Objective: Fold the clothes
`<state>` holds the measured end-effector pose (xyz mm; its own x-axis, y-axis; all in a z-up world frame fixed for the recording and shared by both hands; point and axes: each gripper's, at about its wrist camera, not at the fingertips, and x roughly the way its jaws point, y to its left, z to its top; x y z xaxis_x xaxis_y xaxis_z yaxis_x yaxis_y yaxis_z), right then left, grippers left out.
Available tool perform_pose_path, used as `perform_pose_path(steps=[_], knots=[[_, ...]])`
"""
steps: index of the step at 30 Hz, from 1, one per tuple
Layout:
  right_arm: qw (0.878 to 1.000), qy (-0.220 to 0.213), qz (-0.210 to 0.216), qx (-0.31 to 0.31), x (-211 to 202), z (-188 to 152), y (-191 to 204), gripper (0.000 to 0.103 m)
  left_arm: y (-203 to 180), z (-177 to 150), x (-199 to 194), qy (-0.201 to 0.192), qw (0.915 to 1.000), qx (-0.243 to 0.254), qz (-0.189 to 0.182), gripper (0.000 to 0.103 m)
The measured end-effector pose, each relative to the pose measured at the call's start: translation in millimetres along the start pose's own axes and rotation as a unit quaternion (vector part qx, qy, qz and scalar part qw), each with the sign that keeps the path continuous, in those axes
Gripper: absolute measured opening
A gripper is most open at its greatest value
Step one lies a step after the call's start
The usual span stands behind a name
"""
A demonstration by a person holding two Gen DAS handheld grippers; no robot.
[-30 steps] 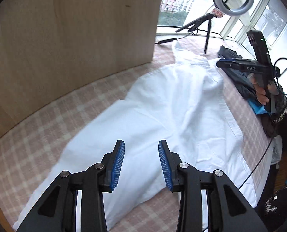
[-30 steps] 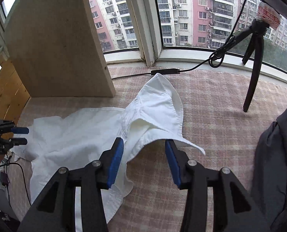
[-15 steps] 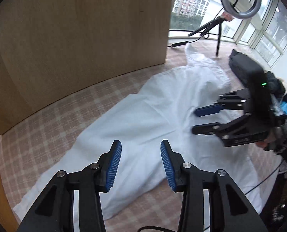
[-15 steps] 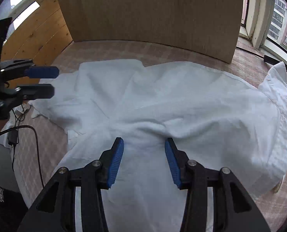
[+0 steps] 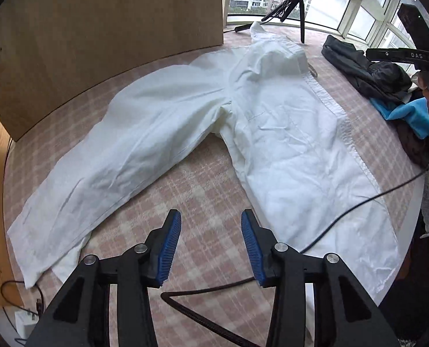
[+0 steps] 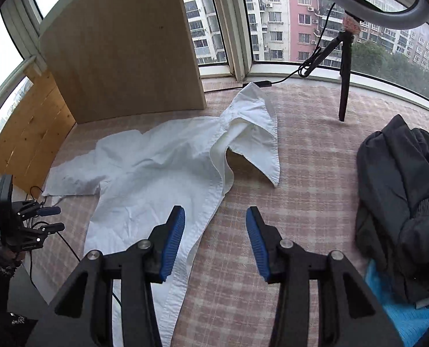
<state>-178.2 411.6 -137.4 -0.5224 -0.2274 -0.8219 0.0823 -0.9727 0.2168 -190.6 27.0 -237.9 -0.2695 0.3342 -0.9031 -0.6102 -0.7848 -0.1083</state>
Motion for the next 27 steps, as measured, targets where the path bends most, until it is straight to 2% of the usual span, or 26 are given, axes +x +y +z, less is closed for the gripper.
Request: perform_pose_path(steps=[2, 3, 5, 7, 9, 11, 13, 17, 20, 23, 25, 27], knots=[[1.0, 0.002, 0.021, -0.023, -8, -4, 7, 0.041, -22, -14, -11, -0.007, 0.9997, 0.002, -0.023, 0.042], [0.999, 0.005, 0.034, -0.041, -8, -6, 14, 0.029, -34, -21, -16, -0.011, 0.9994, 0.002, -0.034, 0.042], [0.995, 0.018, 0.06, -0.082, 0, -6, 29, 0.016, -56, -36, -26, -0.014, 0.9984, 0.002, -0.054, 0.043], [0.989, 0.032, 0.078, -0.117, 18, -6, 43, 0.016, -71, -54, -27, 0.001, 0.9985, -0.021, -0.051, 0.043], [0.983, 0.058, 0.102, -0.139, 44, -8, 50, 0.016, -80, -70, -9, 0.024, 0.9976, -0.058, -0.029, 0.043], [0.976, 0.09, 0.122, -0.156, 77, -13, 55, 0.016, -85, -95, -19, 0.05, 0.9936, -0.1, 0.016, 0.043], [0.969, 0.119, 0.126, -0.178, 110, -22, 58, 0.016, -86, -122, -25, 0.078, 0.9834, -0.147, 0.071, 0.042], [0.951, 0.18, 0.111, -0.224, 165, -41, 59, 0.015, -106, -150, -46, 0.07, 0.9594, -0.235, 0.14, 0.041], [0.945, 0.191, 0.121, -0.238, 147, -34, 44, 0.013, -145, -160, -74, 0.046, 0.9433, -0.275, 0.18, 0.043], [0.941, 0.155, 0.152, -0.261, 92, -15, 23, 0.014, -176, -173, -105, 0.029, 0.9251, -0.311, 0.216, 0.046], [0.936, 0.138, 0.176, -0.27, 62, 1, 15, 0.016, -182, -176, -119, 0.01, 0.9186, -0.33, 0.217, 0.05], [0.931, 0.125, 0.199, -0.281, 40, 14, 13, 0.019, -176, -176, -147, -0.004, 0.9176, -0.337, 0.211, 0.05]])
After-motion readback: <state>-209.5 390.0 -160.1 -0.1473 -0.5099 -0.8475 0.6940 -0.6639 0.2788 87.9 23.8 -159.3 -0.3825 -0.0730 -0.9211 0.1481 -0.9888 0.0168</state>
